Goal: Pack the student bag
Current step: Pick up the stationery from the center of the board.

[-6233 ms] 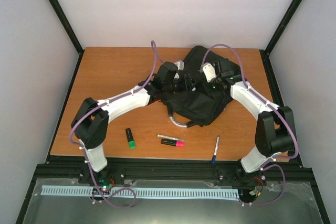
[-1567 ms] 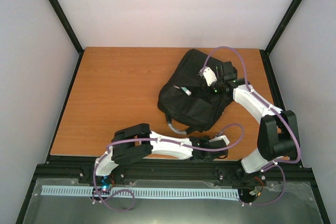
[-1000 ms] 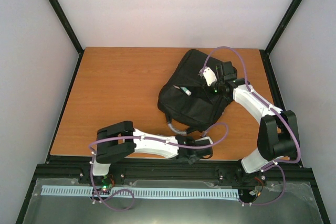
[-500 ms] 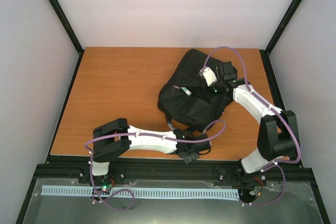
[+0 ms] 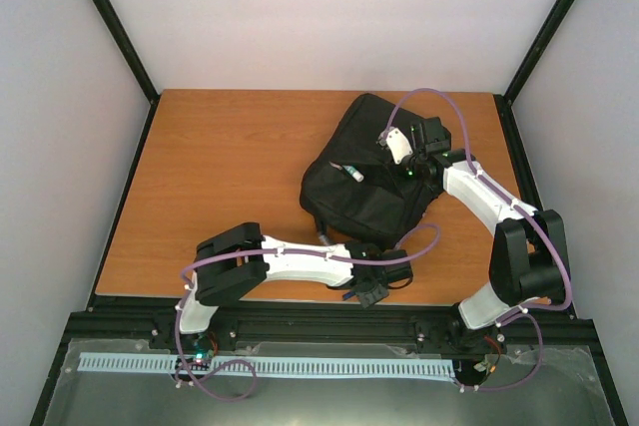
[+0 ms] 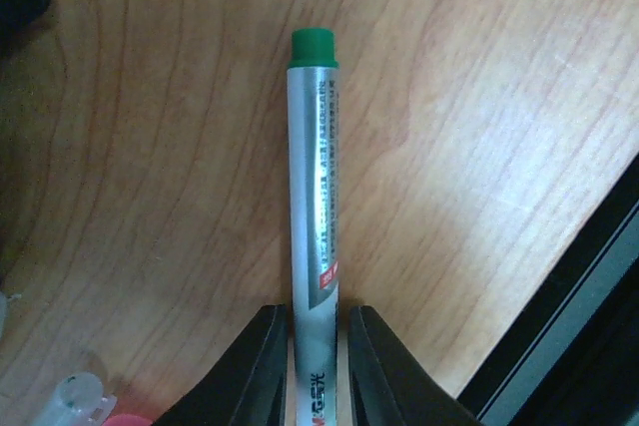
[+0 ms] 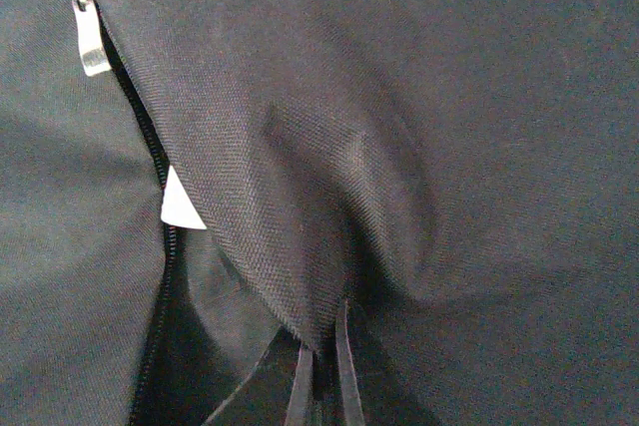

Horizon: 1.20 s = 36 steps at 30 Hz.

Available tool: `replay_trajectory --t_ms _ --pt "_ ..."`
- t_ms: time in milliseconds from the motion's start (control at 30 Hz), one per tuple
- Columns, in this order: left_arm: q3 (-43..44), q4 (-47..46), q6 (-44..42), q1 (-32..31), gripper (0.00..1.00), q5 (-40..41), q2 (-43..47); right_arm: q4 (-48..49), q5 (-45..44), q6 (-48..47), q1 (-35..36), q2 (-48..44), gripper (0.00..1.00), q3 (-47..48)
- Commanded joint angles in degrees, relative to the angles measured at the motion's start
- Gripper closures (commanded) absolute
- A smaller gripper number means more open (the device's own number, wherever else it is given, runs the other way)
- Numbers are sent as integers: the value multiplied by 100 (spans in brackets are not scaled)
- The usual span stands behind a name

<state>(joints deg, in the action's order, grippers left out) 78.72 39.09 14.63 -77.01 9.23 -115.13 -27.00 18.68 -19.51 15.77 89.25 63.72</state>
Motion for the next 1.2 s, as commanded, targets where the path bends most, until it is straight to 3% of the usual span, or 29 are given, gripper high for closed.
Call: replay_trajectory --t_ms 0,267,433,600,700,867,1167 --pt "257 290 -72 45 83 -30 -233 70 285 -16 22 57 97 43" --pt "204 474 -77 41 99 -53 -46 68 255 -20 22 53 97 44" --pt "193 631 -83 46 99 20 409 85 269 -2 13 61 97 33" --pt "97 750 -165 44 99 -498 1160 72 307 43 13 108 97 43" --pt "-50 874 -199 54 99 74 1648 88 295 83 8 97 97 47" --pt "-247 989 -386 369 99 294 2316 92 233 122 10 7 97 76" --pt "-539 -297 227 1454 99 391 3003 -452 692 377 22 177 97 713"
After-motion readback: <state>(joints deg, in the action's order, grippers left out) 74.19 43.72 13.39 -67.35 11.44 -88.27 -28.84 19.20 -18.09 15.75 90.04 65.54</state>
